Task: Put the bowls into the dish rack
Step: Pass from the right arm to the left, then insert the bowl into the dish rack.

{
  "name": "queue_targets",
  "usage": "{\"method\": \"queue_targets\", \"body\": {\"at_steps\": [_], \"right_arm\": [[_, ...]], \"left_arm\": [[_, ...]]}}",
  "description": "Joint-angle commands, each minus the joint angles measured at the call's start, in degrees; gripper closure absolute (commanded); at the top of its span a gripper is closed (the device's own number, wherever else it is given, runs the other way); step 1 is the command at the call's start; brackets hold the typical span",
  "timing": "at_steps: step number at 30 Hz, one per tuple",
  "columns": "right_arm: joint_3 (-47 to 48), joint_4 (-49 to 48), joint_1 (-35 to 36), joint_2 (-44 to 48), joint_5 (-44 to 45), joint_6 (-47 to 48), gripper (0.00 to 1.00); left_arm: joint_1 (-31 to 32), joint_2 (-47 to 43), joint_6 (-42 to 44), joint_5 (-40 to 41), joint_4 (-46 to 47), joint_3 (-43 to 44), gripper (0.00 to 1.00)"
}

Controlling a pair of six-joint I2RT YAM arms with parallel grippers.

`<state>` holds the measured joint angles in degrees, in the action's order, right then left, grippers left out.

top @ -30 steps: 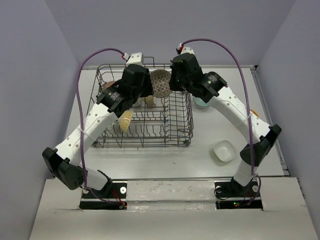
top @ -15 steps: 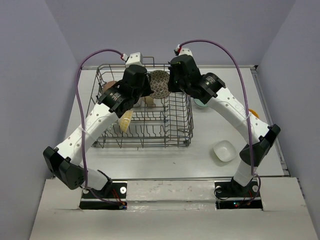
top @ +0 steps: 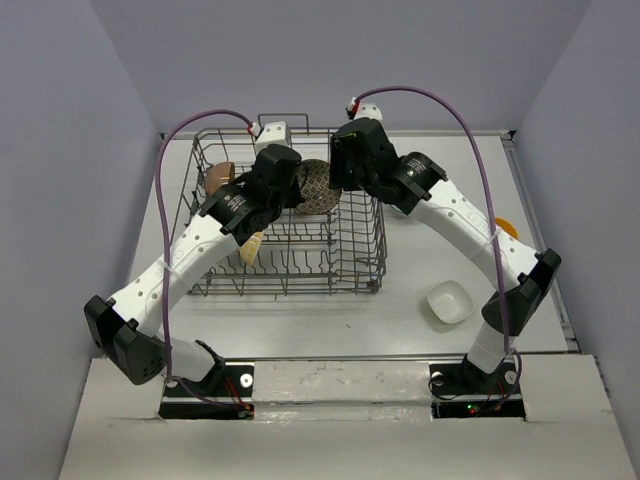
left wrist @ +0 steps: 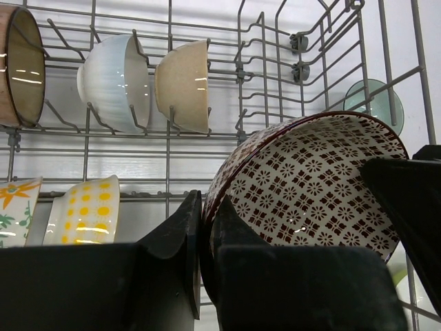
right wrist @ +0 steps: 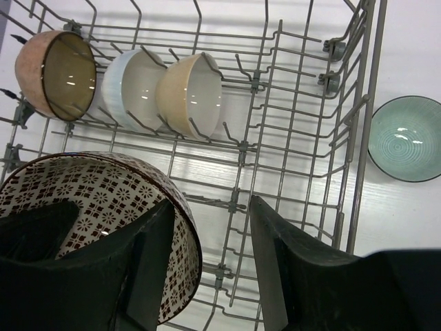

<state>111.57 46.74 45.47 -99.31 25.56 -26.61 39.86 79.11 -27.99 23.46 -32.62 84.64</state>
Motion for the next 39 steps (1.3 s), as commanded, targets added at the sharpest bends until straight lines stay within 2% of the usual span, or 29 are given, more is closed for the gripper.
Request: {"method": "queue_targets", "body": {"at_steps": [1, 20, 29, 34, 39], "right_arm": [[0.49, -1.04, -0.12, 5.35, 5.46, 1.03, 0.47], [-4.95, 1.25, -0.12, 11.5, 11.53, 1.74, 0.37], [-9.34, 1.95, -0.12, 13.79, 10.39, 1.39, 0.37], [-12.42, 2.3, -0.12, 13.7, 10.04, 1.21, 0.37], [-14.8, 2.3, -0.12, 14.93, 9.59, 0.77, 0.36]], "left_arm": [[0.84, -5.89, -1.19, 4.48, 1.34, -0.62, 1.0], [8.83, -10.73, -10.42, 18.98, -8.16, -10.55, 1.0], [15.15, -5.47, -20.33, 28.29, -21.59, -7.4, 1.0], [15.34, -0.98, -25.53, 30.41, -31.08, -4.66, 1.0], [15.25, -0.8, -25.45, 31.81, -31.8, -5.01, 1.0]]}}
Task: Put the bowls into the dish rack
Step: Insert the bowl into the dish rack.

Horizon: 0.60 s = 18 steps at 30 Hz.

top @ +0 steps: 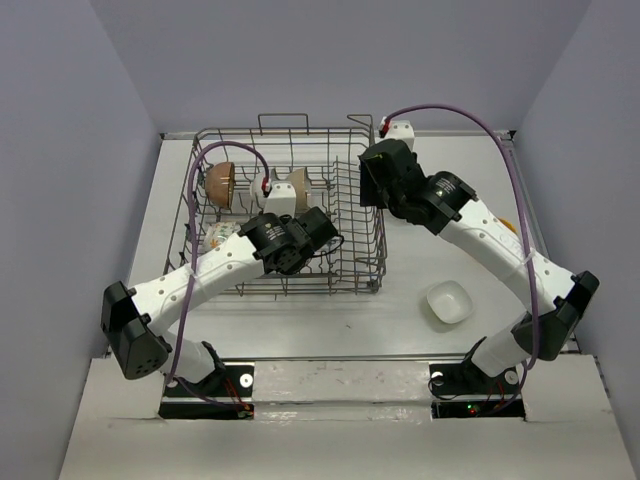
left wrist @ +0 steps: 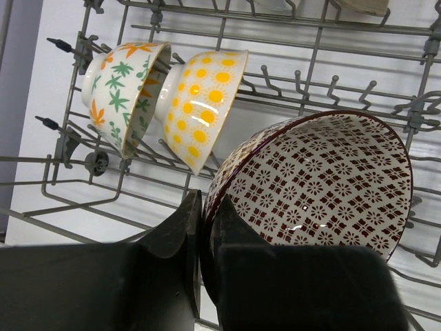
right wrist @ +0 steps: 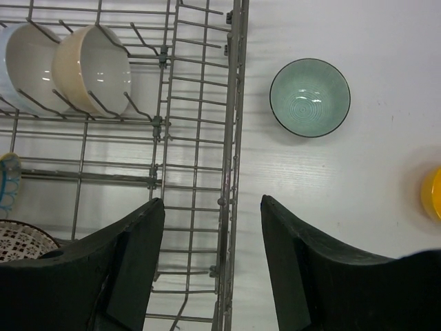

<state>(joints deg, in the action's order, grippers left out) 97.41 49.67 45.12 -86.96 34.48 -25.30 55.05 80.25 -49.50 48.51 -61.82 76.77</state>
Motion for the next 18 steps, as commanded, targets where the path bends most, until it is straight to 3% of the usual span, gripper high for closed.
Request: {"method": "queue_targets", "body": {"at_steps": [1, 10, 18], "right_arm": [[-0.72, -0.63, 0.23, 2.67, 0.68, -0.54, 0.36], [-2.13, -0.63, 0.23, 3.02, -0.82, -0.63, 0.36], [-2.92, 0.07, 0.23, 4.78, -0.82, -1.07, 0.36]], "left_arm": [[0.06, -2.2, -3.77, 6.77, -2.69, 2.68, 1.0], [-2.05, -0.53, 3.6, 14.84, -2.69, 5.84, 1.0], [-7.67, 3.16, 19.4, 18.2, -0.5, 11.73, 1.0]]}}
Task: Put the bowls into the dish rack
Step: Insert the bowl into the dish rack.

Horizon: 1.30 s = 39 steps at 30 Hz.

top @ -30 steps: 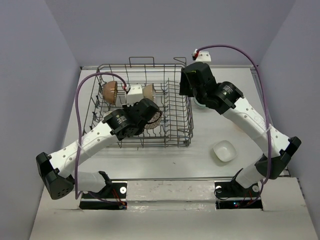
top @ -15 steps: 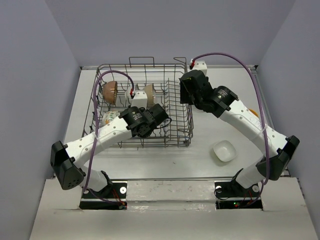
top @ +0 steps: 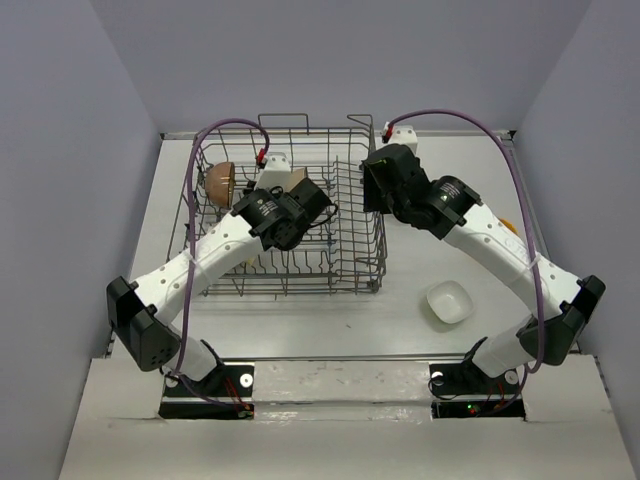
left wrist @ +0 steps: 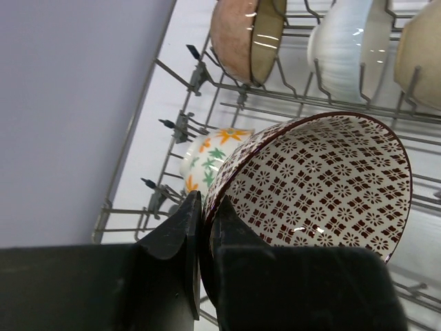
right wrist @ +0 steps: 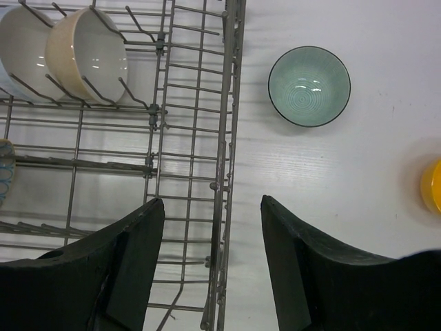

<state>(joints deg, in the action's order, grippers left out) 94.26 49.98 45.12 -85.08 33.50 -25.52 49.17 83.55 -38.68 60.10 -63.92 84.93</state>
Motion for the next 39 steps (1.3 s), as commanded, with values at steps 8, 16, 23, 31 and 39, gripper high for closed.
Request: {"method": "queue_targets", "body": {"at_steps": [8, 16, 23, 31, 39], "right_arm": [[-1.27, -0.05, 0.23, 3.78, -0.27, -1.99, 0.36], [-2.59, 0.39, 0.23, 4.74, -0.45, -3.04, 0.36], [-4.96, -0.32, 0.23, 6.06, -0.54, -3.66, 0.36], [-5.93, -0.84, 0.23, 6.94, -1.24, -3.75, 0.36], [-6.98, -0.76, 0.23, 7.82, -2.38, -3.4, 0.36]], "left_arm": [[-2.23, 0.65, 18.1, 6.35, 7.32, 3.14, 1.0], [-1.27, 3.37, 18.63, 9.16, 6.88, 3.14, 1.0], [-1.0, 6.1, 18.29, 10.83, 6.35, 3.23, 1.0], [-0.56, 9.17, 17.5, 12.76, 5.3, 3.76, 1.0], [0.84, 14.18, 14.42, 15.22, 2.22, 5.78, 1.0]]}}
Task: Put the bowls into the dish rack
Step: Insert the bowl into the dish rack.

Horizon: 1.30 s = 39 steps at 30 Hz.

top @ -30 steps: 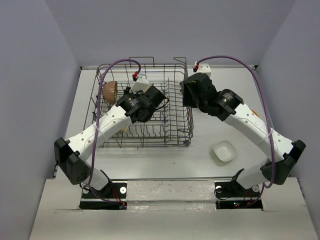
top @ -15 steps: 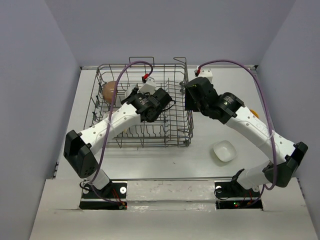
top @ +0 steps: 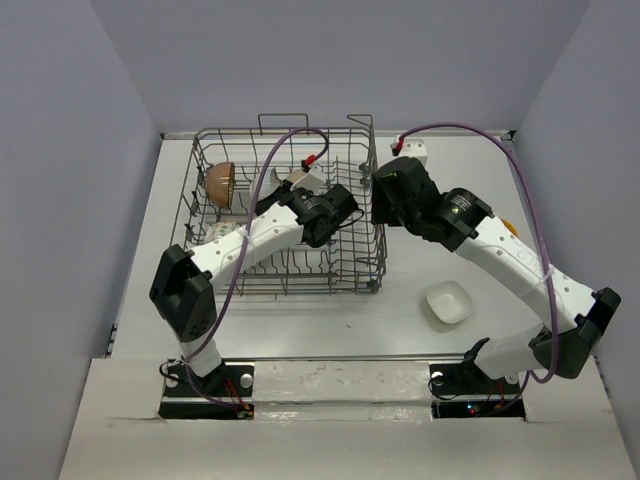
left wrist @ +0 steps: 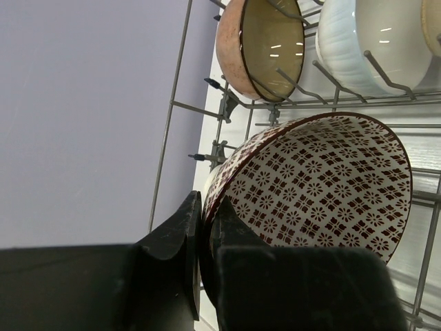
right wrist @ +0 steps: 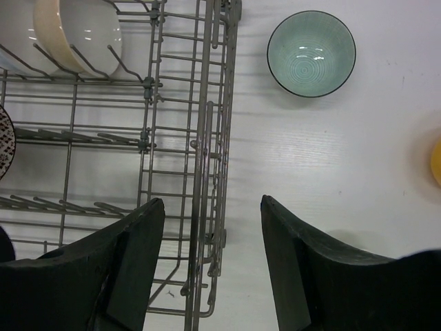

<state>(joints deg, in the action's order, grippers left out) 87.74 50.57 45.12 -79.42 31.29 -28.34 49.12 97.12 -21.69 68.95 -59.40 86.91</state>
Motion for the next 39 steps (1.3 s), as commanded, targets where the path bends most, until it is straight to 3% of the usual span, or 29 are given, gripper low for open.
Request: {"method": "queue_targets", "body": {"at_steps": [1, 39], "right_arm": [[-0.56, -1.35, 0.23, 2.34, -0.17, -0.49, 0.36], [-2.84, -0.47, 0.23, 6.38, -1.58, 0.65, 0.36]], "left_arm": [[1.06, 1.05, -2.83, 6.55, -2.65, 3.79, 1.0], [2.56, 10.98, -5.2, 8.13, -5.12, 1.86, 1.0]]}}
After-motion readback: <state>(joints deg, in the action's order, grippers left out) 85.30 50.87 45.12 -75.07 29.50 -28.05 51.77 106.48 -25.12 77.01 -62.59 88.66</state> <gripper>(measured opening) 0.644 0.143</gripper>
